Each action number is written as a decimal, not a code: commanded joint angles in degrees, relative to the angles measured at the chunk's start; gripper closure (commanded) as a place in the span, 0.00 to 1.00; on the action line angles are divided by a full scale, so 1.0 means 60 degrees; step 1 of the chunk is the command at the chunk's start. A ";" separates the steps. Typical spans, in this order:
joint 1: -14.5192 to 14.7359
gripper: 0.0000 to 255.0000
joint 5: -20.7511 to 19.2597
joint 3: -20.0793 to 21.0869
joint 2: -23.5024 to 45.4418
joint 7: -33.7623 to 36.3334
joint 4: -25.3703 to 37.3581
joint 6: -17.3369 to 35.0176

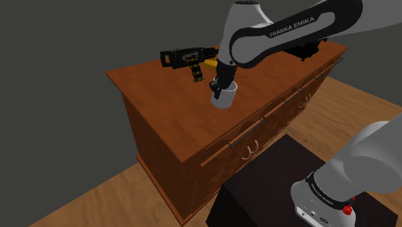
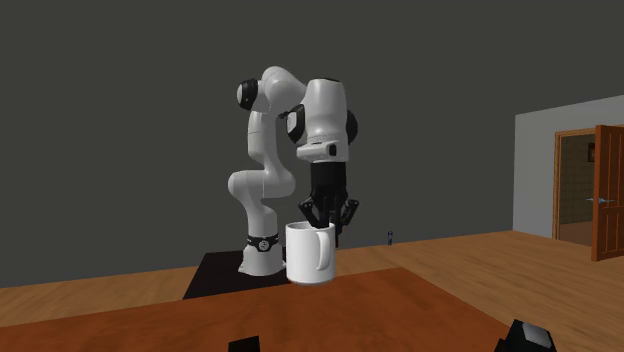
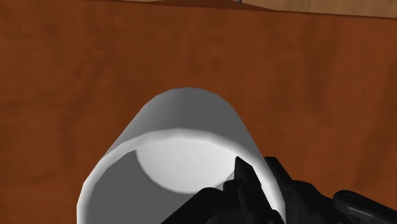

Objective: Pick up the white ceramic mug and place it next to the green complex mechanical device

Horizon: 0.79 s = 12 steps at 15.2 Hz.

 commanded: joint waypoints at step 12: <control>0.0004 1.00 0.0123 -0.0078 -0.0658 -0.0114 0.1064 -0.1712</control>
